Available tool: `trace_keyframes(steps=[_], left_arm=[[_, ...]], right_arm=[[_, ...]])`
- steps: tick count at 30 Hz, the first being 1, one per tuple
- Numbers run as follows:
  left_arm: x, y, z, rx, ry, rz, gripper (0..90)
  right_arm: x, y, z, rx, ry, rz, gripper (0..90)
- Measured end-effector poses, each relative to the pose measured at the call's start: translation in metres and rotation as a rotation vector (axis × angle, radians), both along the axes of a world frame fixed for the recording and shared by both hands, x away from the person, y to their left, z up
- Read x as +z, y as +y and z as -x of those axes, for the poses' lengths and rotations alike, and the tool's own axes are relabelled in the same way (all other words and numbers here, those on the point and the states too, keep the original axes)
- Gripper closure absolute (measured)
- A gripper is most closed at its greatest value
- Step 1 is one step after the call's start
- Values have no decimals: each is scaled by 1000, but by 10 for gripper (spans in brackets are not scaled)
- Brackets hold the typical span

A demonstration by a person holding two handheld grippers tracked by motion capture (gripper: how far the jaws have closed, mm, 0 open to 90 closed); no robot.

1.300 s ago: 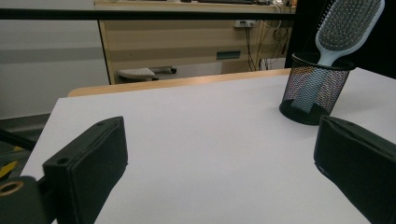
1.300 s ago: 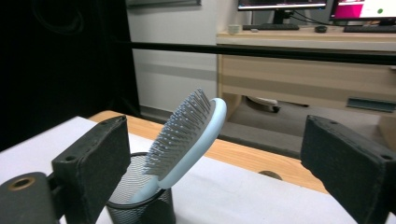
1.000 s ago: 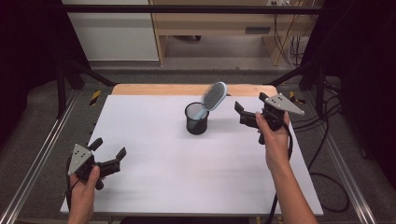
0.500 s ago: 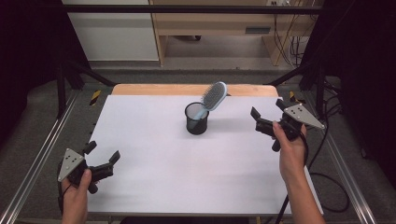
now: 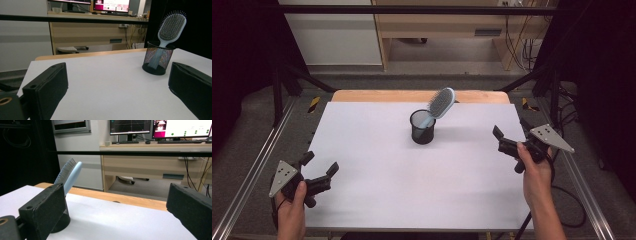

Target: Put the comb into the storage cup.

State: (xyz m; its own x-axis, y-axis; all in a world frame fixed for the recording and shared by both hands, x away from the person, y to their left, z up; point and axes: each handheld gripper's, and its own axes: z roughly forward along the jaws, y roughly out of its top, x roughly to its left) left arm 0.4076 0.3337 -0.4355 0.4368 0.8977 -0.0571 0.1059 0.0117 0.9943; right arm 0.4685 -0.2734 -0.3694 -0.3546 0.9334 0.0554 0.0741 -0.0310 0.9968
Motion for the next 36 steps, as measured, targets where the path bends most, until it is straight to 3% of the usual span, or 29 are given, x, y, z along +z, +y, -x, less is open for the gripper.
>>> trace_keyframes(steps=[7,14,28,36], left_arm=[[-1,0,0,6,-4,-14,26],[-1,1,0,0,1,4,28],[-1,-3,4,-20,-2,-19,29],[-1,0,13,-25,-3,-28,34]], right_arm=[[-9,-7,9,1,13,1,27],[-20,-11,16,-2,28,8,29],[-44,-12,32,19,38,15,29],[-58,-13,37,23,53,15,31]])
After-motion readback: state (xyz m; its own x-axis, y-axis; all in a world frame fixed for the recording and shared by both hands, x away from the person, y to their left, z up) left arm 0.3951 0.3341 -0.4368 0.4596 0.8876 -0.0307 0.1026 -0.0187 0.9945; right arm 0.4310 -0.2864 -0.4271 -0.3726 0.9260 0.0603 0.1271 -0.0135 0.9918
